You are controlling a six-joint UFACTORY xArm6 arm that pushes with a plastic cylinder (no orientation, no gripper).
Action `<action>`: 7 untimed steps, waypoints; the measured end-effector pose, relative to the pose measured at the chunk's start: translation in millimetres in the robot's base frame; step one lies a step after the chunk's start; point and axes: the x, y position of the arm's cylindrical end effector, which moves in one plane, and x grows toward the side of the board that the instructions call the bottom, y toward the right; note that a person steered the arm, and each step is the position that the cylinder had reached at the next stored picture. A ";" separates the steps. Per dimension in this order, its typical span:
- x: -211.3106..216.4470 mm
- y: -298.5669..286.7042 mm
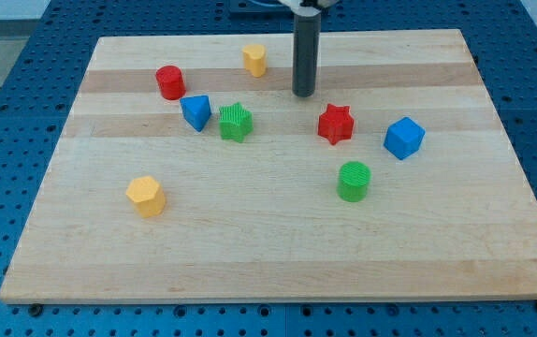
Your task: Move the green star to the top left
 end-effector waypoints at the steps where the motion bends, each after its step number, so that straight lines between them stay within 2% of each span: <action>1: 32.9 -4.1; 5: 44.8 -75.6; 7: 75.3 -78.5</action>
